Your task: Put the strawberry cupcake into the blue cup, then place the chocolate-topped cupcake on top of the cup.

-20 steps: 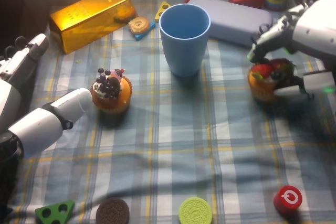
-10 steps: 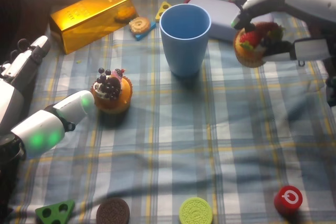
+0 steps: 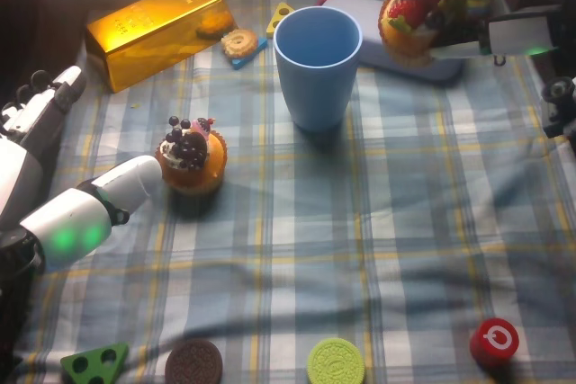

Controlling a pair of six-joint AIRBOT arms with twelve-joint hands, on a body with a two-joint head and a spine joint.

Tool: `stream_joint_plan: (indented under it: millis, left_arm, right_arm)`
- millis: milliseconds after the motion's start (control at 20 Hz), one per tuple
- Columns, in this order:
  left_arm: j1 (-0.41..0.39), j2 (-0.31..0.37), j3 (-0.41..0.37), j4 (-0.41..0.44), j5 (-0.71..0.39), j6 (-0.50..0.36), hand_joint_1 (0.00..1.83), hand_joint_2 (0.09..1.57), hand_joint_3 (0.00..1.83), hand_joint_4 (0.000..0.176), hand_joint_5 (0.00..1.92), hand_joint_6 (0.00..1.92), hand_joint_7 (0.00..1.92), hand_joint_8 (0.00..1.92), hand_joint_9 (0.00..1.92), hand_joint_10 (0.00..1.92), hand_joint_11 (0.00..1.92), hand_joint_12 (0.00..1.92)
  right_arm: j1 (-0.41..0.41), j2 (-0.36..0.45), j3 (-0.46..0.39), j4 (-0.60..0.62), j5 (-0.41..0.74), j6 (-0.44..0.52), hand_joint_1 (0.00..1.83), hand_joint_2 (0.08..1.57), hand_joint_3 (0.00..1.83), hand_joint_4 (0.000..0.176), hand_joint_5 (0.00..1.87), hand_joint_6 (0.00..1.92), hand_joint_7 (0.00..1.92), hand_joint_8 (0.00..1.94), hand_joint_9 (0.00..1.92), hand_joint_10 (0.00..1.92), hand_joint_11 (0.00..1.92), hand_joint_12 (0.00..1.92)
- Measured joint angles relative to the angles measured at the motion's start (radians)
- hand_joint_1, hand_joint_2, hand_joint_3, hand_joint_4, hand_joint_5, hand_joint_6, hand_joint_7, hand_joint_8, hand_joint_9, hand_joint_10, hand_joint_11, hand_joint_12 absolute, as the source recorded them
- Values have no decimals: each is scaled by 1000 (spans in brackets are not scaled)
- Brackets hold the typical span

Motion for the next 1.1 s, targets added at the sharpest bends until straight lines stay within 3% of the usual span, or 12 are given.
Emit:
stream_joint_plan:
  millis: [100, 200, 300, 350, 450, 500, 550, 600, 700, 750, 800, 1100]
  left_arm:
    - [0, 0, 0, 3, 2, 0, 226, 1023, 0, 68, 118, 4, 267, 5, 335, 11, 0, 543]
    - [0, 0, 2, 3, 10, 0, 235, 1030, 0, 80, 104, 3, 267, 4, 318, 6, 0, 549]
    - [0, 0, 2, 3, 11, 0, 230, 1031, 0, 87, 107, 2, 260, 3, 298, 4, 0, 502]
    - [-1, 0, 2, 2, 11, 0, 214, 1035, 2, 71, 123, 8, 263, 5, 294, 3, 0, 490]
    - [-1, 0, 2, 4, 14, 0, 214, 1030, 0, 76, 125, 7, 265, 5, 286, 0, 0, 487]
    - [-2, 0, 2, 9, 14, 0, 257, 1021, 0, 87, 138, 11, 267, 5, 284, 0, 0, 490]
    - [-2, 0, 2, 9, 14, 0, 247, 1023, 0, 100, 112, 5, 249, 3, 294, 3, 0, 553]
    - [-2, 0, 4, 9, 15, 0, 281, 1028, 0, 79, 132, 6, 256, 3, 290, 1, 0, 524]
    - [-2, 0, 4, 11, 14, 0, 270, 1019, 0, 88, 126, 2, 261, 2, 280, 0, 0, 502]
    - [-2, 0, 4, 11, 16, 0, 259, 1018, 0, 98, 114, 0, 260, 1, 276, 0, 0, 512]
    - [-3, 0, 6, 11, 17, 0, 265, 1020, 0, 97, 107, 0, 249, 1, 281, 2, 0, 485]
    - [-6, 0, 12, 16, 19, 0, 314, 1019, 1, 77, 143, 3, 261, 4, 281, 7, 0, 408]
  right_arm:
    - [18, 0, 5, -6, -10, 0, 1043, 1116, 0, 86, 963, 1004, 990, 183, 785, 643, 483, 1316]
    - [42, 0, 9, -11, -11, 0, 1080, 1094, 1, 24, 1012, 926, 1106, 232, 897, 932, 679, 1531]
    - [54, 0, 9, -17, -3, 0, 1039, 1098, 0, 119, 999, 946, 1109, 230, 894, 911, 654, 1493]
    - [62, -3, 10, -25, -4, 0, 1058, 1103, 0, 62, 995, 954, 991, 986, 946, 1447, 828, 1797]
    - [84, -21, 21, -39, -11, 1, 911, 1047, 0, 0, 924, 468, 852, 1432, 888, 1688, 844, 1916]
    - [98, -34, 26, -38, -11, 1, 1003, 1077, 6, 116, 1004, 811, 828, 1054, 780, 1341, 625, 1688]
    - [106, -45, 32, -39, -4, 1, 1015, 1092, 3, 164, 1000, 915, 856, 995, 795, 1341, 647, 1709]
    - [109, -61, 38, -43, 0, 1, 1039, 1079, 0, 155, 1038, 880, 866, 1689, 992, 1877, 1052, 1913]
    - [110, -80, 45, -56, -2, 3, 1034, 1082, 0, 167, 1031, 890, 878, 1656, 994, 1912, 1032, 1919]
    - [110, -90, 48, -59, -5, 4, 1078, 1114, 1, 0, 977, 979, 853, 1238, 912, 1584, 915, 1784]
    - [110, -93, 48, -59, -5, 4, 1101, 1127, 0, 0, 956, 1013, 1058, 394, 1012, 773, 904, 1235]
    - [115, -130, 67, -55, -10, 3, 1132, 1100, 0, 0, 1011, 921, 1325, 28, 1264, 680, 1107, 1317]
